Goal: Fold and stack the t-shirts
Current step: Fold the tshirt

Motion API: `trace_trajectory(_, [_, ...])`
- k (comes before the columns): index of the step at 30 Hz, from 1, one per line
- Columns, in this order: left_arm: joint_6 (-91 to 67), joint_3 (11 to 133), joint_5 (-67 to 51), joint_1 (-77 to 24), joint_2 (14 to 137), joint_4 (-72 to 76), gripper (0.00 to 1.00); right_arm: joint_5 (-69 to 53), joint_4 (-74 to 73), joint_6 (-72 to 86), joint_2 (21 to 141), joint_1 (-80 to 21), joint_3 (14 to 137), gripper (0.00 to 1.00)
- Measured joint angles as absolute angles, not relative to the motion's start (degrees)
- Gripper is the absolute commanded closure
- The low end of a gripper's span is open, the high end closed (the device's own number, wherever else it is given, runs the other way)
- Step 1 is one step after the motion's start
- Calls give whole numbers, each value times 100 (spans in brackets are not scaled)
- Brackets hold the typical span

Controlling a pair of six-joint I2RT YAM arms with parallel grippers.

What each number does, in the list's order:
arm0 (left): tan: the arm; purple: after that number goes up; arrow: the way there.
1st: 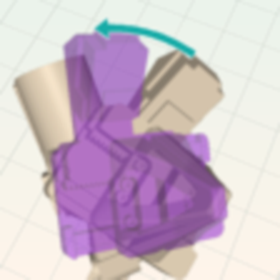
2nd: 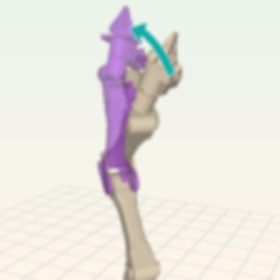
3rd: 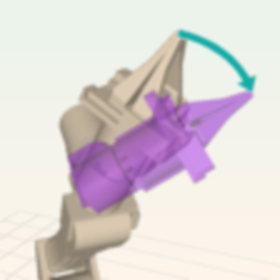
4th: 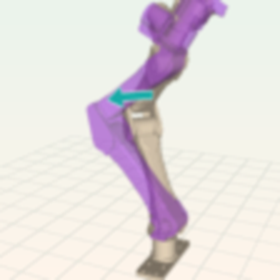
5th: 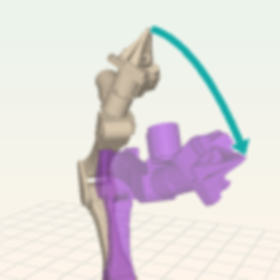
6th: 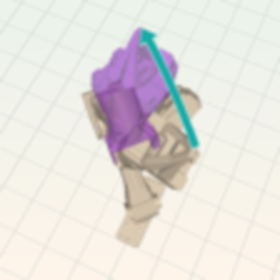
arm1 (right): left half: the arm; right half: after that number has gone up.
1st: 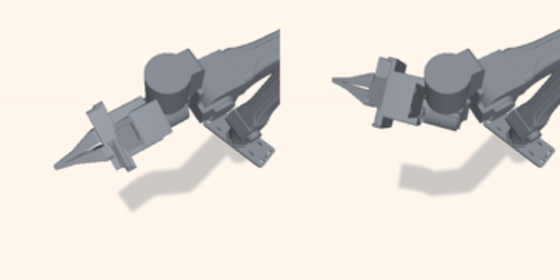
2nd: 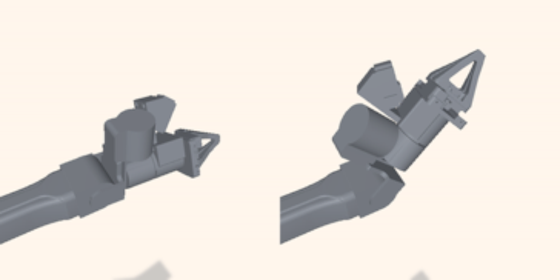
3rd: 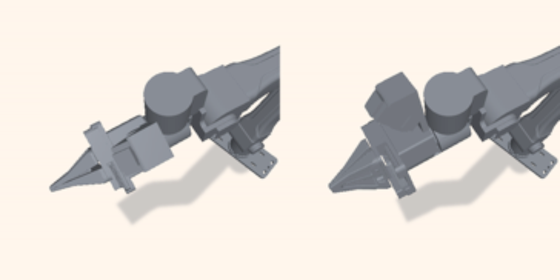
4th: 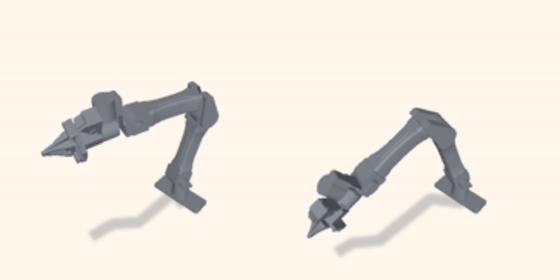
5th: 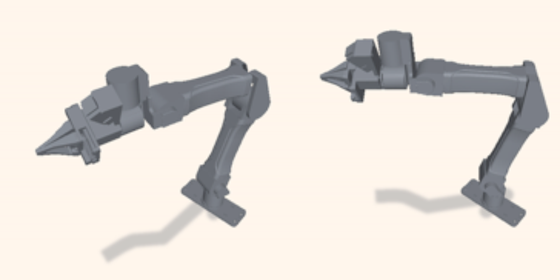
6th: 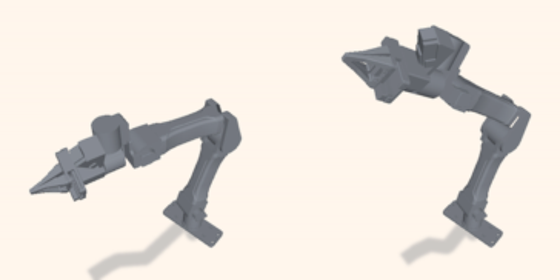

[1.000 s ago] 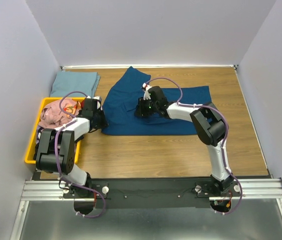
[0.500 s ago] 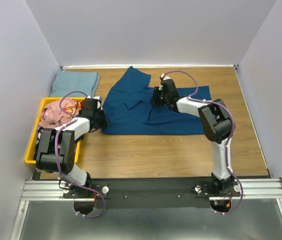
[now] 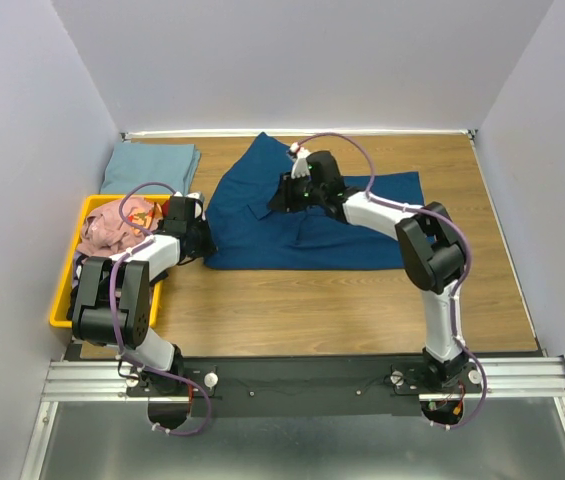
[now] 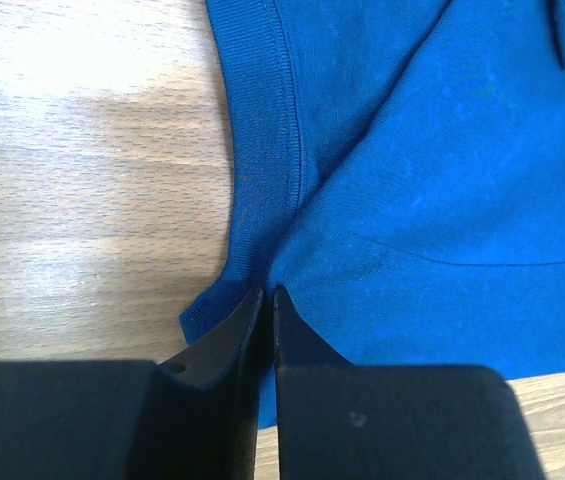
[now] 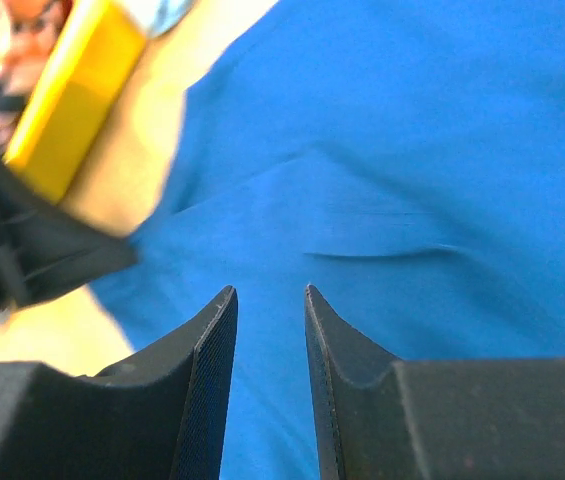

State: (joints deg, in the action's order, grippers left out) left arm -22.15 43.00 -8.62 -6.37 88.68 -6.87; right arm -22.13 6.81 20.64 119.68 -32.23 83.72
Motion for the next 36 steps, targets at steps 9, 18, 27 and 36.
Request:
trace_trajectory(9, [-2213, 4300, -862, -637, 8864, -698, 87, -3033, 668, 1953, 12796, -3686, 8844, 60])
trace_trajectory(18, [-2213, 4298, -860, -637, 8860, -703, 87, -3035, 624, 1892, 13310, -3675, 9334, 60])
trace_trajectory(27, [-2215, 4294, -854, -637, 8838, -746, 87, -2440, 631, 1684, 13541, -3638, 9712, 59])
trace_trajectory(36, [-2213, 4294, -849, -637, 8829, -768, 87, -1706, 523, 1291, 13655, -3472, 10173, 50])
